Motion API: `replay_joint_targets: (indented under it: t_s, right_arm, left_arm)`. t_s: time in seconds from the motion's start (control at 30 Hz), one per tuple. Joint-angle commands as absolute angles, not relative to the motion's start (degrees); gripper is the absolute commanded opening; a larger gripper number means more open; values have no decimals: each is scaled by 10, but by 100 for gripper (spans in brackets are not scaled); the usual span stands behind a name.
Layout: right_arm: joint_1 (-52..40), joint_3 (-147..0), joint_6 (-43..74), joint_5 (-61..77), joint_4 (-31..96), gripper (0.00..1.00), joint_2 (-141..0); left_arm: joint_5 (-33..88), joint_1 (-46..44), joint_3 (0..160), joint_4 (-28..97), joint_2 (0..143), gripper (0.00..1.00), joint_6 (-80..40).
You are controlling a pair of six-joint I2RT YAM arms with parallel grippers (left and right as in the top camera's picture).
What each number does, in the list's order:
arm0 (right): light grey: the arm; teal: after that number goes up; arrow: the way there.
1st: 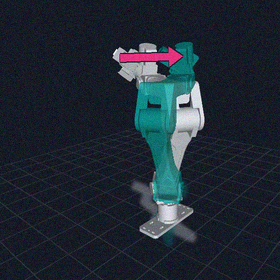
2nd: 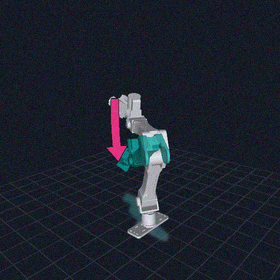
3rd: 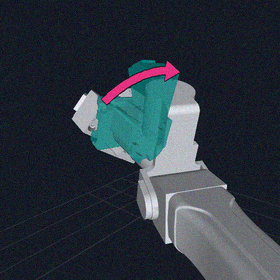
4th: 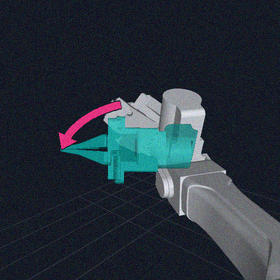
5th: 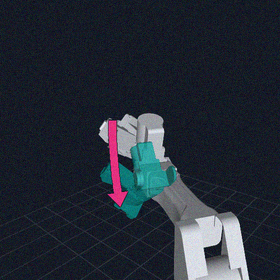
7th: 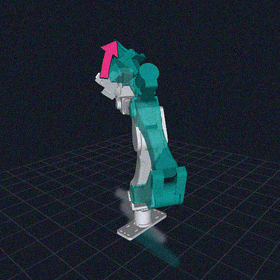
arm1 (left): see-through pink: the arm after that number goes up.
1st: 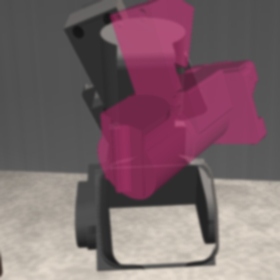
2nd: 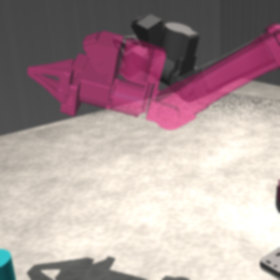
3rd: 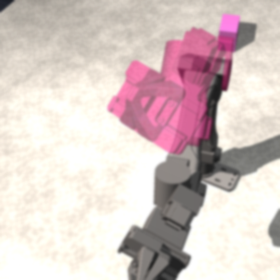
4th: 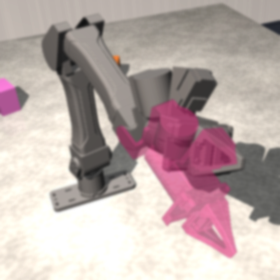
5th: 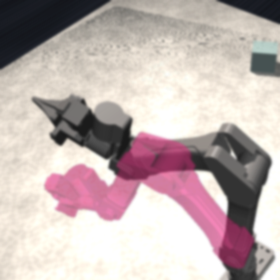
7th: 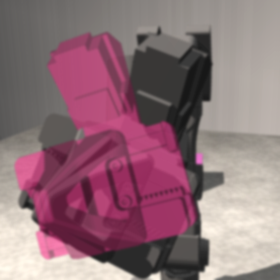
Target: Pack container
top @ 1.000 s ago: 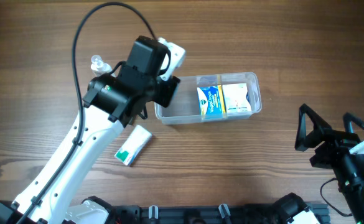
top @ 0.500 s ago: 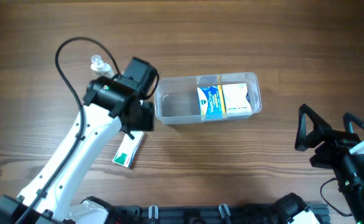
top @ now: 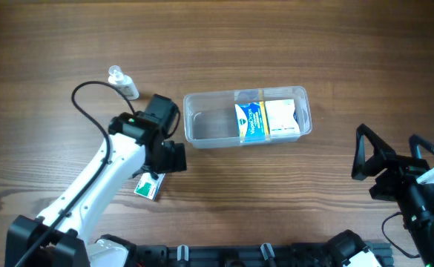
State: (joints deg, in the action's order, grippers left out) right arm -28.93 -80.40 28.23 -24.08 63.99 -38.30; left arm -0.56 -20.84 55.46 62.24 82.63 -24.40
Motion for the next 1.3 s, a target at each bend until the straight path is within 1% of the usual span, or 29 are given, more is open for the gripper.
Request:
replay_joint_targets:
  t_s: [0.0,0.1,0.2,0.23,0.43,0.5,0.53,0.73,0.83,1.27]
  right_arm:
    - [-287,-806,274,-250,639,100,-384]
    - [-287,-806,274,-250,639,100,-384]
    - [-287,-806,274,-250,639,100,-384]
    - [-287,-806,274,-250,639,100,-384]
    - [-287,-806,274,-250,639,100,-384]
    - [-287,-806,274,-250,639,100,-384]
    - [-287,-806,274,-250,639,100,-384]
    - [-287,-806,274,-250,639,100,-384]
    - [-287,-806,274,-250,639,100,-384]
    - [-287,-806,274,-250,639,100,-384]
  left_arm:
    - [45,-156,541,608,830,100,-162]
    - [45,-133,526,594,831,98,-116]
    - [71,-129,517,586,837,95,-102]
    - [70,-130,515,587,839,93,-102]
    - [70,-131,496,576,861,92,-95]
    - [70,-129,492,569,869,88,-96]
    - [70,-130,492,567,871,88,-96]
    - [70,-130,492,563,872,90,-97]
    - [75,-130,492,565,872,94,-126]
    - [81,-130,487,530,913,94,-189]
